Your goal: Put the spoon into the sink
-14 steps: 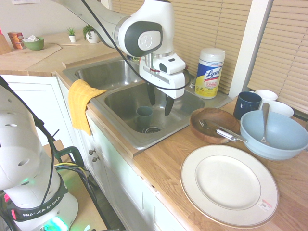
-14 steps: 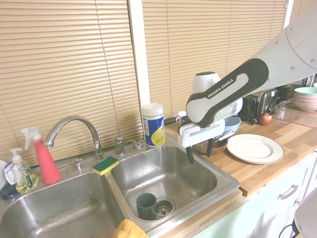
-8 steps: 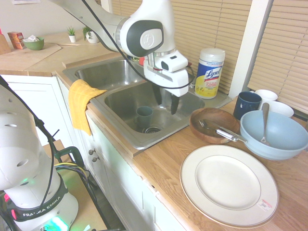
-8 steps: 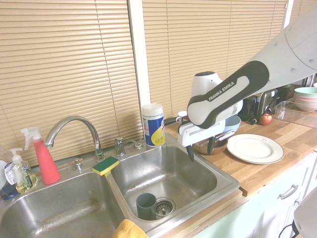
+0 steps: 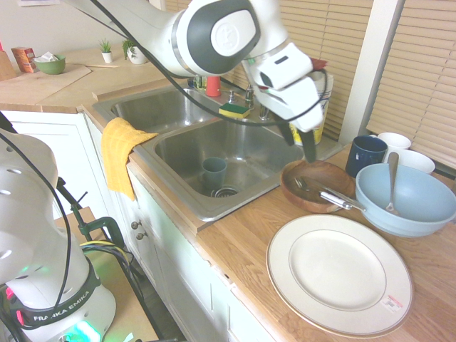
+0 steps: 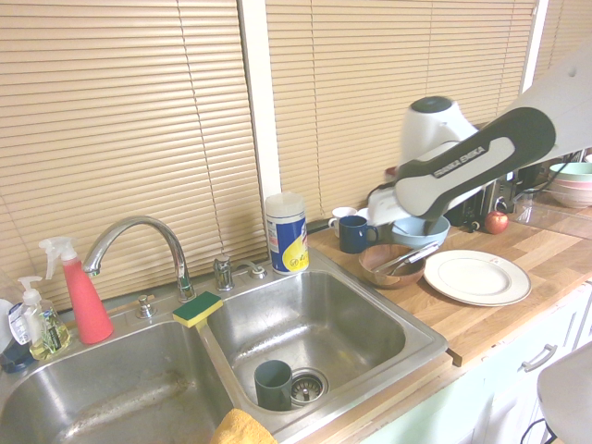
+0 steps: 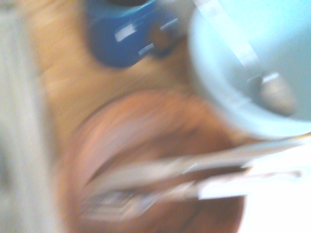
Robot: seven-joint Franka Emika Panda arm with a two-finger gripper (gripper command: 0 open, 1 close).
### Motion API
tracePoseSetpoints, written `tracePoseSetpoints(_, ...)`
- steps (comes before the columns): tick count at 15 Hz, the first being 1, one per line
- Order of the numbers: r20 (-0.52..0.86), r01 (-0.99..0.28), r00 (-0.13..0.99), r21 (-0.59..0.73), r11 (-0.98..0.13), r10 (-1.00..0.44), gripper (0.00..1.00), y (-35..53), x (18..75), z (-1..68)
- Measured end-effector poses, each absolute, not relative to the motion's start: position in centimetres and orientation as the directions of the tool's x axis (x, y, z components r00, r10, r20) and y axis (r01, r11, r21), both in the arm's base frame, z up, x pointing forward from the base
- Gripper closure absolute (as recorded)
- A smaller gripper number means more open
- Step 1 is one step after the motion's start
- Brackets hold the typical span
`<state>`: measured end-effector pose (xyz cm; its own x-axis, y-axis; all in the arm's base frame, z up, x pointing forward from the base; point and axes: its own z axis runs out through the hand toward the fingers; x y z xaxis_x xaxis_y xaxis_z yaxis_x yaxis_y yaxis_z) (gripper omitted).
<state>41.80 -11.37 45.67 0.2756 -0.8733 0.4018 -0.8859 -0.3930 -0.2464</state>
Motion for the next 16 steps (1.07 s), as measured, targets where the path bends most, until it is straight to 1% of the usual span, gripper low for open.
tracePoseSetpoints(3,0.408,-0.898,0.202,-0.286,-0.334,-0.891,0.00,-15.9,42.9,45.2)
tracePoseSetpoints(7,0.477,-0.905,0.147,-0.288,-0.312,-0.866,0.00,-20.2,47.6,43.6)
tracePoseSetpoints(11,0.508,-0.917,0.149,-0.251,-0.311,-0.848,0.00,-21.6,53.9,39.5)
tracePoseSetpoints(14,0.516,-0.920,0.178,-0.216,-0.328,-0.838,0.00,-21.7,56.6,37.1)
tracePoseSetpoints(15,0.519,-0.922,0.181,-0.205,-0.327,-0.835,1.00,-21.8,57.3,36.8)
tracePoseSetpoints(16,0.530,-0.924,0.182,-0.195,-0.328,-0.828,1.00,-21.9,57.9,36.6)
